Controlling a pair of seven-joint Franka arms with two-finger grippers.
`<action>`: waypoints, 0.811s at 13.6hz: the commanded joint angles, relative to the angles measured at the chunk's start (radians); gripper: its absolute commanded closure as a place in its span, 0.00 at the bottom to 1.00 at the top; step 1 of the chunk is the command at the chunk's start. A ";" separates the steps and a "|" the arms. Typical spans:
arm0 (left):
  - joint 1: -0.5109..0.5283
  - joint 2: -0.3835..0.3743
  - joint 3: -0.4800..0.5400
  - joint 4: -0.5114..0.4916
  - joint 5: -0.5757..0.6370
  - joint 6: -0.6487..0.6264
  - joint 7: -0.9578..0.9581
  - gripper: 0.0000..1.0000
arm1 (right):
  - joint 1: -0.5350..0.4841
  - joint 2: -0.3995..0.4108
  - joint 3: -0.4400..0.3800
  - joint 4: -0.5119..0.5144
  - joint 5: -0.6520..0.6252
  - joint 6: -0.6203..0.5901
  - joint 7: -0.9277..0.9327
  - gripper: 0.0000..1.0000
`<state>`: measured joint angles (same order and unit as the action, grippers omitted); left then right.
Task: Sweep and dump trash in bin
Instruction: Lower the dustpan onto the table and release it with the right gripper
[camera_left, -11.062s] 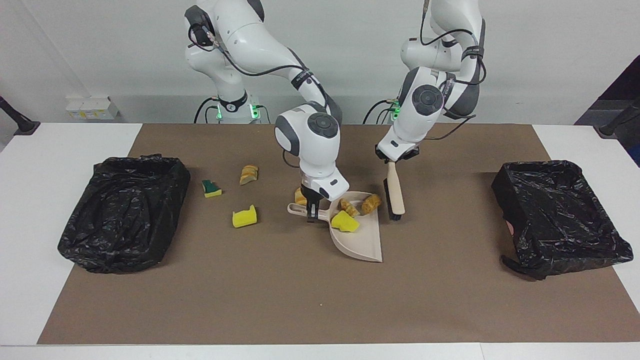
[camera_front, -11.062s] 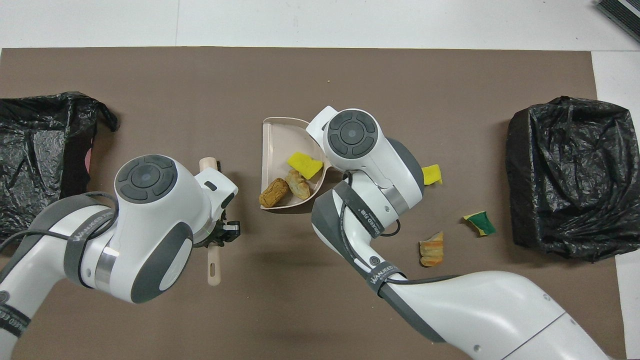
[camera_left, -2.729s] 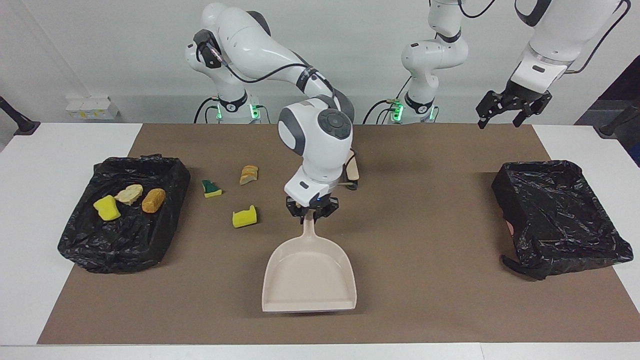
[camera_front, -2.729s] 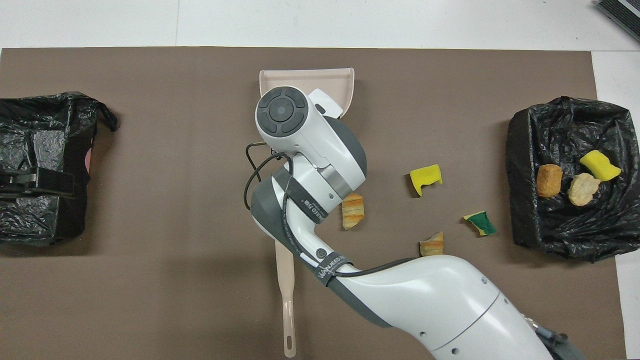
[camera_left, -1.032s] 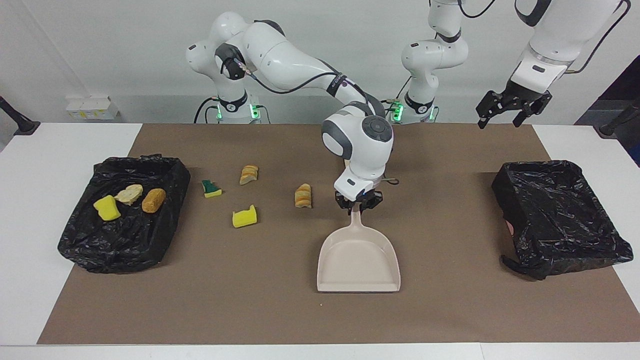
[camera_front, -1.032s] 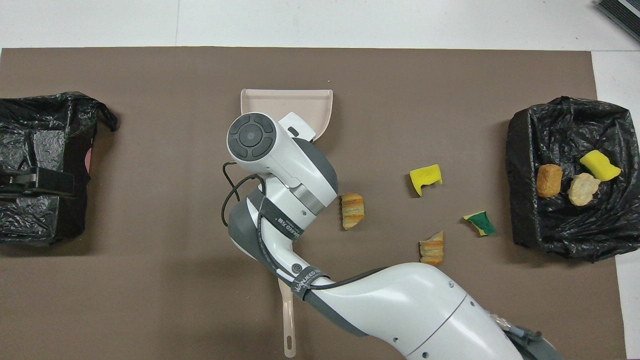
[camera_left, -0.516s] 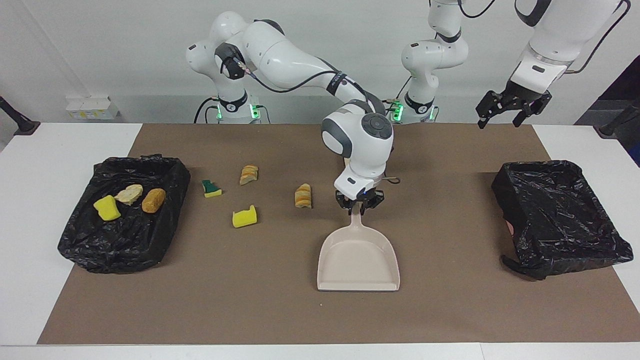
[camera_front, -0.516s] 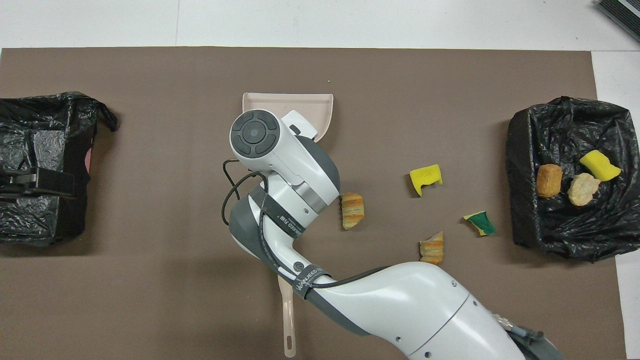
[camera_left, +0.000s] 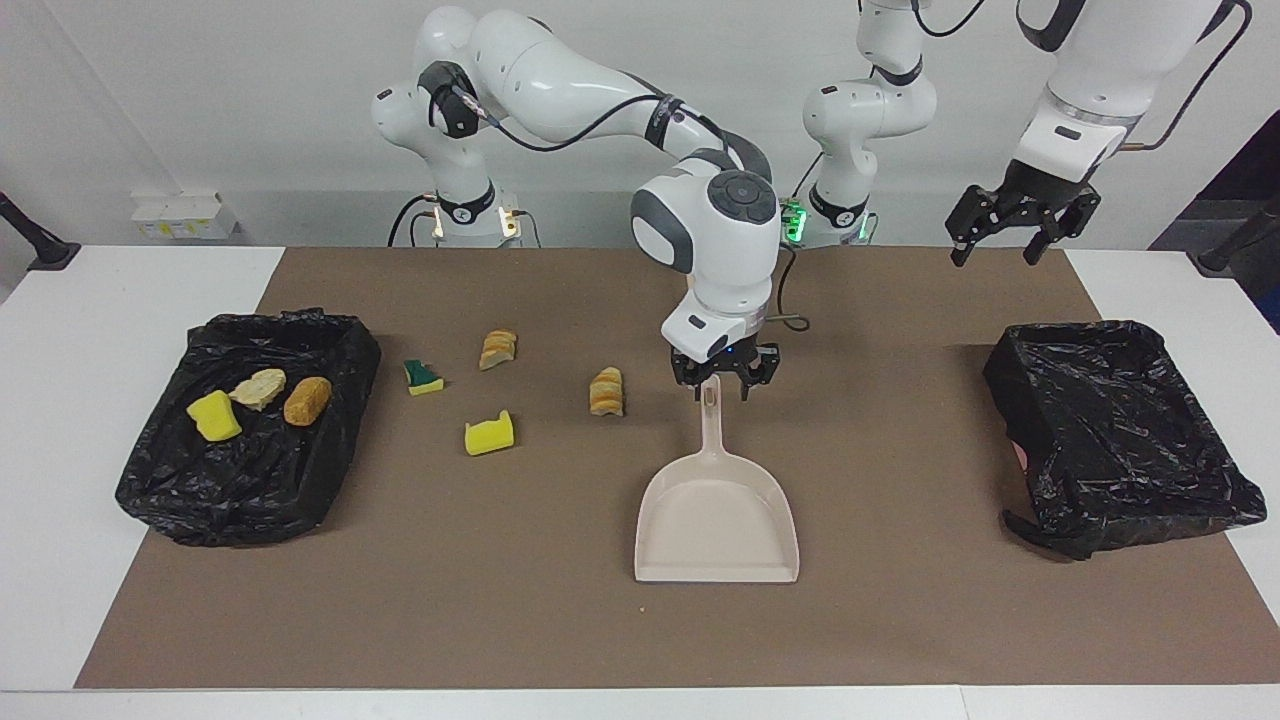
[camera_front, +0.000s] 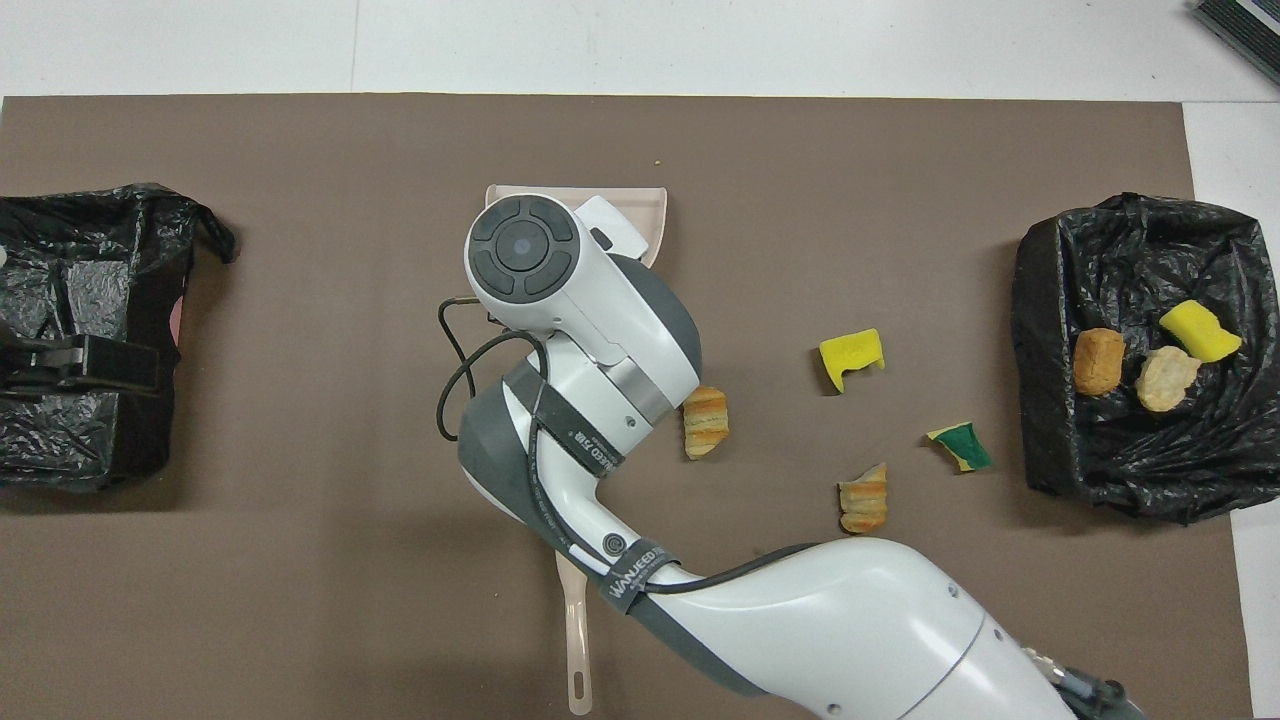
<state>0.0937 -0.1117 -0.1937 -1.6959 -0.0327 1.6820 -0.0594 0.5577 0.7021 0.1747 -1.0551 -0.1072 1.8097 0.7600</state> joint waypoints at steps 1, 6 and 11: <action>-0.087 0.082 0.007 0.031 0.011 0.085 -0.022 0.00 | 0.002 -0.097 0.005 -0.152 0.023 0.010 0.053 0.24; -0.233 0.225 0.007 0.038 0.008 0.272 -0.181 0.00 | 0.079 -0.315 0.006 -0.541 0.049 0.066 0.097 0.21; -0.273 0.343 0.005 0.047 0.011 0.363 -0.197 0.00 | 0.171 -0.493 0.006 -0.864 0.102 0.221 0.148 0.21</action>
<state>-0.1361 0.1656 -0.1980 -1.6887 -0.0320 2.0283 -0.2382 0.7067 0.3163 0.1857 -1.7675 -0.0454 1.9842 0.8937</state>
